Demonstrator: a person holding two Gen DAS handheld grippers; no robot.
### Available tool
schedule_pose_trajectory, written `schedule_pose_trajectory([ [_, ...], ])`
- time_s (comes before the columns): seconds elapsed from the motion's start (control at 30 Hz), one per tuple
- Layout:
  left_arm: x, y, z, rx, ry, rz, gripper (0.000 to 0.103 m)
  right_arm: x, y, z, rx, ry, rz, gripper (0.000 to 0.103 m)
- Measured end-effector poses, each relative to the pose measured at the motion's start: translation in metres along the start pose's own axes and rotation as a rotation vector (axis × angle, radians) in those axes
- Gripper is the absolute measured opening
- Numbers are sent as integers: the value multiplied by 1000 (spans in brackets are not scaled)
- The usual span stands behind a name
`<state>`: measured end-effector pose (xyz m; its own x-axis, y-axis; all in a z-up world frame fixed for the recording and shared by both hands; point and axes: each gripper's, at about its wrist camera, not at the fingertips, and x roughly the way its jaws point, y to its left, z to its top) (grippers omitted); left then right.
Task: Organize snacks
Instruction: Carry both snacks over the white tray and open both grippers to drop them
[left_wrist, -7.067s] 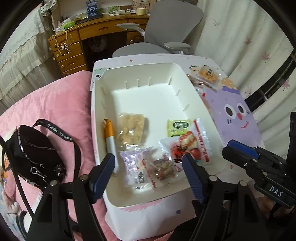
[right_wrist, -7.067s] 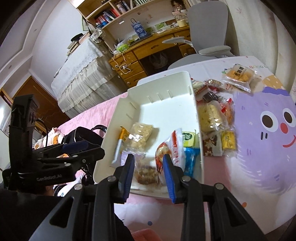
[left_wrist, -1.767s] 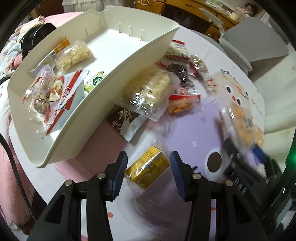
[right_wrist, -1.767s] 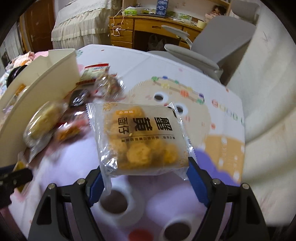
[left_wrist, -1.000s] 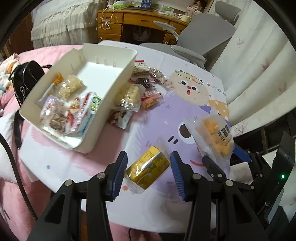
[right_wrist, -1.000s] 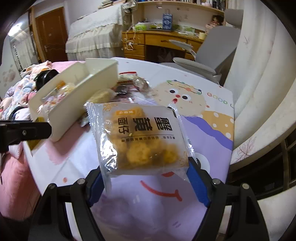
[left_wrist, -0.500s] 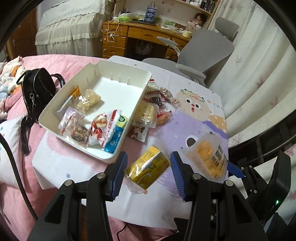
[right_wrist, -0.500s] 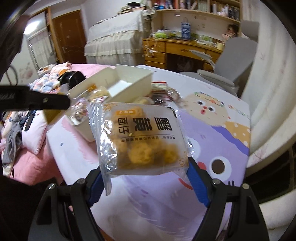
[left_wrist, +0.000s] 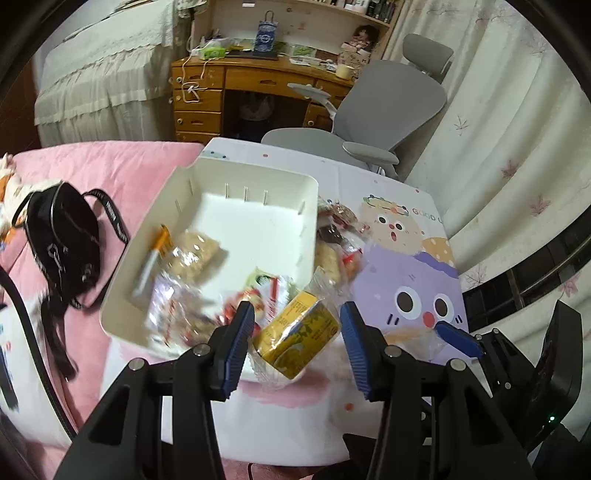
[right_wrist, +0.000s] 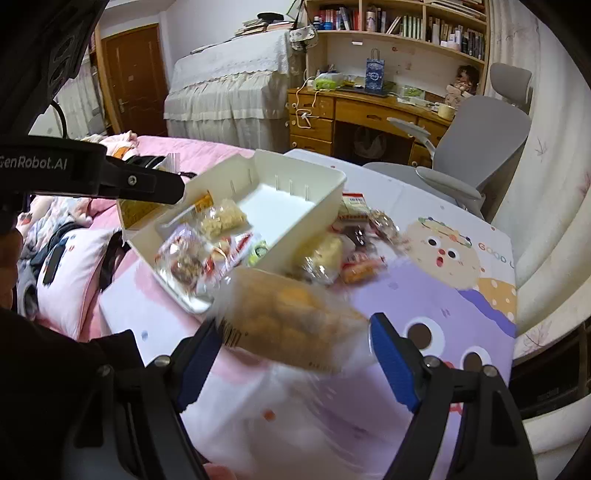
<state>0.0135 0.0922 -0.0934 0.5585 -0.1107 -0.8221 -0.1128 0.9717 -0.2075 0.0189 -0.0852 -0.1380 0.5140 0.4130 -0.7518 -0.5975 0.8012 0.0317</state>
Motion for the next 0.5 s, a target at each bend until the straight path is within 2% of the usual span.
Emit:
schedule_pose_trajectory([
  [0.03, 0, 5, 3, 6, 2, -3, 47, 4, 6, 4, 9, -7, 12, 54],
  [0.07, 1, 13, 7, 16, 4, -7, 47, 9, 10, 8, 19, 2, 8, 31],
  [0.23, 6, 48, 29, 52, 12, -21, 47, 29, 29, 19, 96, 0, -34, 29],
  [0.5, 31, 97, 53, 101, 85, -28, 47, 52, 48, 23, 254, 15, -99, 29],
])
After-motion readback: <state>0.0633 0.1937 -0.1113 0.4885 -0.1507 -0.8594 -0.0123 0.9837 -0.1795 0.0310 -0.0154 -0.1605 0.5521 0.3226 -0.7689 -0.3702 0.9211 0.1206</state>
